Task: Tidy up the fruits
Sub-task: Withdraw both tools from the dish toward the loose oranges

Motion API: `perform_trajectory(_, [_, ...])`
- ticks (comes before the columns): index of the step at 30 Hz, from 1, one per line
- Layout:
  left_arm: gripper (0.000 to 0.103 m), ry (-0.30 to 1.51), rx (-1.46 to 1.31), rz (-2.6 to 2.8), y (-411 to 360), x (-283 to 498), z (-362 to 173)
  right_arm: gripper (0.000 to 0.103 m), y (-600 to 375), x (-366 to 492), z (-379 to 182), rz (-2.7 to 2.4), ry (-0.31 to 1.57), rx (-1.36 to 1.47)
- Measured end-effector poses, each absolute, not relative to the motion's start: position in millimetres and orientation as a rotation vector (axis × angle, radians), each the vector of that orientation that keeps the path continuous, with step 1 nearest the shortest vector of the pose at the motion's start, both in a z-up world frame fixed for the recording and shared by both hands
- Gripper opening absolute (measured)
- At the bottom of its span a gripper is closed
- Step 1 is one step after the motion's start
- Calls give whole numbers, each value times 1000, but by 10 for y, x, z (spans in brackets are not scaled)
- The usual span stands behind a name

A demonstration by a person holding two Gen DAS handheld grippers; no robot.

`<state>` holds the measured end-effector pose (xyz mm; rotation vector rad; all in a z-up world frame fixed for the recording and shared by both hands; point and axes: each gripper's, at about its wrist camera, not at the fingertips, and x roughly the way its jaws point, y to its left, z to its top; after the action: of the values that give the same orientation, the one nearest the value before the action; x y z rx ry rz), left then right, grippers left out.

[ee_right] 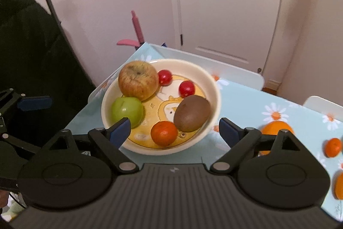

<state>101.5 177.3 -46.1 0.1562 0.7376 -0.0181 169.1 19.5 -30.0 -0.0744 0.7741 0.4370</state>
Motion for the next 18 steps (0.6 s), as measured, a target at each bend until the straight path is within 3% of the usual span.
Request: perform_trajectory(18, [99, 678, 191, -140, 1277, 946, -100, 103, -824, 1250, 105, 211, 720, 21])
